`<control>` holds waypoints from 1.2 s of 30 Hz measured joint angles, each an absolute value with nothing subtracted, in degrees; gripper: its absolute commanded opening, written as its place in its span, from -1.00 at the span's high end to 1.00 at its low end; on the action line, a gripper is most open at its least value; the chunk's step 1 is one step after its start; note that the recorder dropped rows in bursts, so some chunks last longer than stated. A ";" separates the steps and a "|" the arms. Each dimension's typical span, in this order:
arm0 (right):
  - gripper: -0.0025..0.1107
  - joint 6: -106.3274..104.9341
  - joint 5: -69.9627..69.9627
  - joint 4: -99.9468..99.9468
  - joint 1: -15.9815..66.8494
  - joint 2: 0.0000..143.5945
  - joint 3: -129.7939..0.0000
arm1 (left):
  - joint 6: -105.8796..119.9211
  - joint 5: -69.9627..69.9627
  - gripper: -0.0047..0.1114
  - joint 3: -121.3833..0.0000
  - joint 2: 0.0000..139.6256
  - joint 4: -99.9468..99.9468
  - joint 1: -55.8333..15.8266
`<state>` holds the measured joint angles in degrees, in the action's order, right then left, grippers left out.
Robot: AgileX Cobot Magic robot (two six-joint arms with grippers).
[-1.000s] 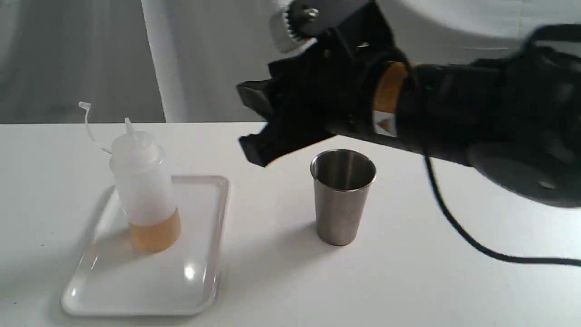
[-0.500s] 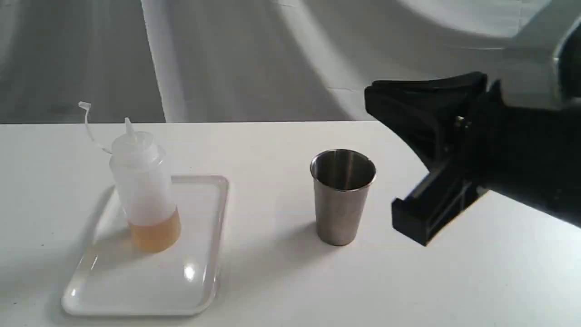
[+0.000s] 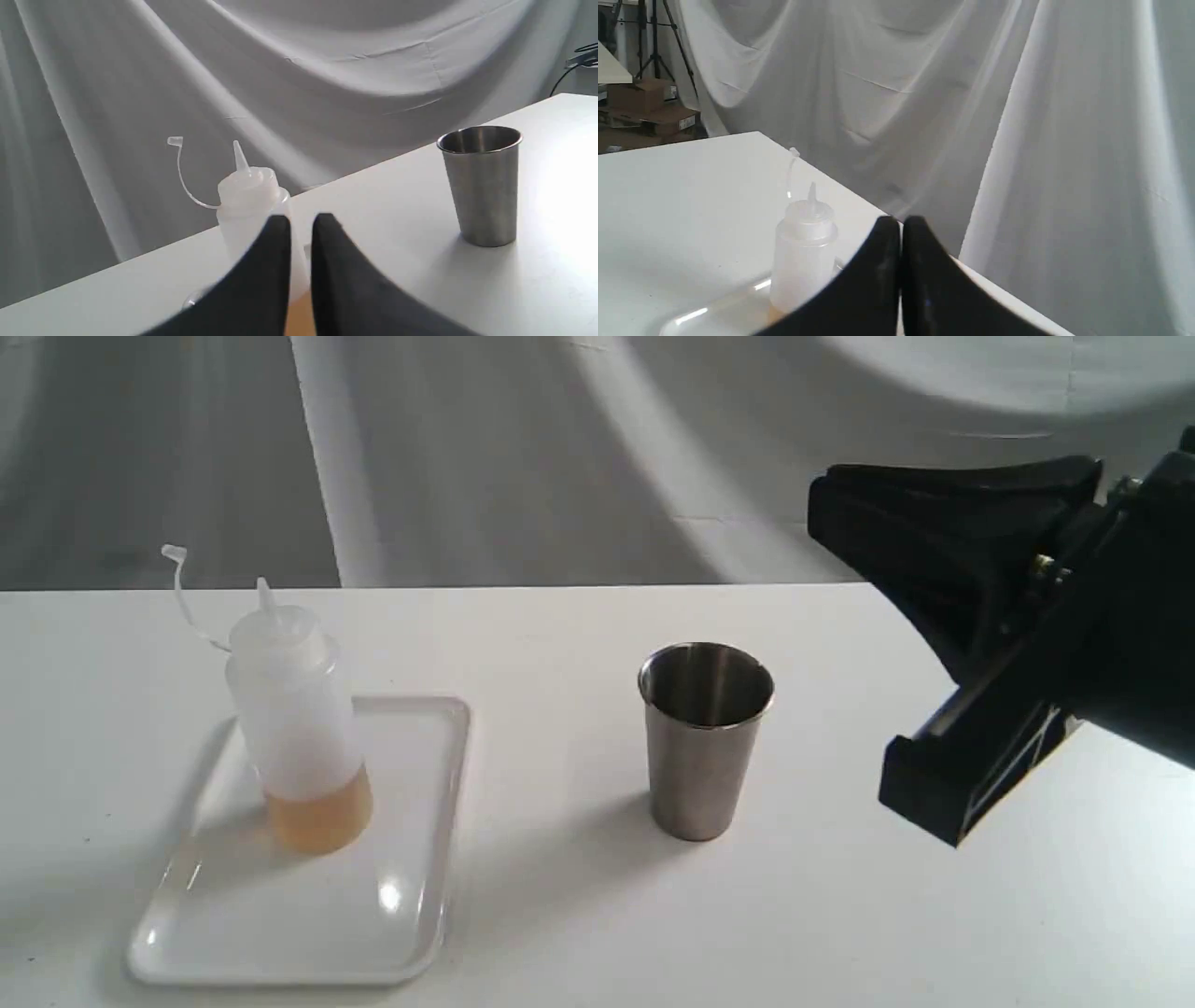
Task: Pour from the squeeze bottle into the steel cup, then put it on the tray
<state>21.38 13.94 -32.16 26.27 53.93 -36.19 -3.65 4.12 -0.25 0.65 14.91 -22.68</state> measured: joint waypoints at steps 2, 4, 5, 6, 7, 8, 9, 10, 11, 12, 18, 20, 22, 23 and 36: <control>0.96 21.38 13.48 -31.91 26.63 53.30 -36.10 | -3.65 4.12 0.78 -0.26 0.65 14.91 -22.68; 0.96 21.38 13.48 -31.78 26.74 52.08 -36.10 | -3.65 4.12 0.78 -0.26 0.65 14.91 -22.68; 0.96 21.38 13.48 -31.78 26.74 51.27 -36.10 | -3.65 4.22 0.78 -0.26 0.65 14.91 -22.68; 0.96 21.38 13.17 -31.67 26.74 50.52 -36.10 | -3.65 4.22 0.78 -0.26 0.65 14.91 -22.68; 0.96 21.38 12.34 -31.56 26.74 49.62 -36.10 | -3.65 4.22 0.78 -0.26 0.65 14.91 -22.68; 0.96 21.38 10.93 -31.56 26.74 48.03 -36.10 | -3.65 4.22 0.78 -0.26 0.65 14.91 -22.68; 0.96 21.38 8.97 -31.56 26.74 46.81 -36.10 | -3.65 4.22 0.78 -0.26 0.65 14.91 -22.68; 0.96 21.38 6.68 -31.56 26.74 45.10 -36.10 | -3.65 4.22 0.78 -0.26 0.65 14.91 -22.68; 0.96 21.38 4.66 -31.56 26.74 43.23 -36.10 | -3.65 4.22 0.78 -0.26 0.65 14.91 -22.68; 0.96 21.38 2.52 -31.56 26.35 41.31 -35.96 | -3.65 4.22 0.78 -0.26 0.65 14.91 -22.68; 0.96 21.38 5.56 -30.18 17.27 30.46 -28.04 | -3.65 4.22 0.78 -0.26 0.65 14.91 -22.68; 0.96 21.38 9.02 -27.47 13.28 27.40 -23.75 | -3.65 4.22 0.78 -0.26 0.65 14.91 -22.68; 0.96 21.38 11.32 -23.56 9.19 24.10 -18.92 | -3.65 4.22 0.78 -0.26 0.65 14.91 -22.68; 0.96 21.38 11.78 -22.17 7.76 22.50 -16.65 | -3.65 4.22 0.78 -0.26 0.65 14.91 -22.68; 0.96 21.38 15.34 -9.99 3.07 9.54 -5.18 | -3.65 4.22 0.78 -0.26 0.65 14.91 -22.68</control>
<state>21.38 15.34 -9.99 3.07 9.54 -5.18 -3.65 4.22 -0.25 0.65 14.91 -22.68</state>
